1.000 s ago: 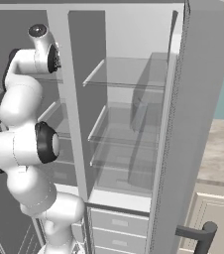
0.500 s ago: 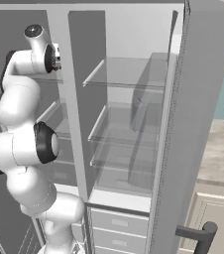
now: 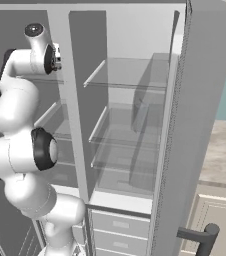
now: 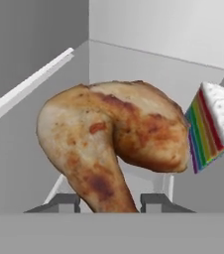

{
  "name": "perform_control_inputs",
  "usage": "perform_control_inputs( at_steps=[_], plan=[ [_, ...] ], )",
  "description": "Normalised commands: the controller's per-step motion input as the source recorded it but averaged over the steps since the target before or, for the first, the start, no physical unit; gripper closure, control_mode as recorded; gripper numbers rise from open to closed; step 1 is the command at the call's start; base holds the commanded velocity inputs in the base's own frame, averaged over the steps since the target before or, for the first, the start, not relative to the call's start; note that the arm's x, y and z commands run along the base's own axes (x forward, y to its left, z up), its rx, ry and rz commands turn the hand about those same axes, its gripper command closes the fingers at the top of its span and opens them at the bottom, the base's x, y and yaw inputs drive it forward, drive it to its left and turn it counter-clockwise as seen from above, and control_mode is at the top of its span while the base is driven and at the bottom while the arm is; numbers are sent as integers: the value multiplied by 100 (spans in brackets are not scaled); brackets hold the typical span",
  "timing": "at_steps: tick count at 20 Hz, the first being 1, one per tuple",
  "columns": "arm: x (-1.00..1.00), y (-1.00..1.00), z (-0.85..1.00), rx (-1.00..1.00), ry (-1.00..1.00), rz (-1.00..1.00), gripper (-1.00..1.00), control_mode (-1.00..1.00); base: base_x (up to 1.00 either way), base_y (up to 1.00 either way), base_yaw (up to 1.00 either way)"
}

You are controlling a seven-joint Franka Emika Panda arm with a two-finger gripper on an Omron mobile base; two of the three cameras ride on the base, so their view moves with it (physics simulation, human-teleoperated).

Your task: Pick up the frozen chicken drumstick from the freezer, place it on any shelf in the fridge, and close the fridge and freezer doors when done.

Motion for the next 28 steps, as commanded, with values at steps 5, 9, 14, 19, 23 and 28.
perform_control_inputs(
  at_steps=[5,9,14,19,23,28],
  plan=[
    [-48,-16,0,14,-10,0,100,-100,0,0,0],
    [-56,0,0,5,-16,0,100,-100,0,0,0],
    [-67,0,4,0,-20,0,100,-100,0,0,0],
    [-67,-5,25,0,-17,0,100,-100,0,0,0],
    [-95,-17,27,0,-7,-1,100,-100,0,0,0],
    [-100,-23,23,1,0,-4,100,-100,0,0,0]
  ],
)
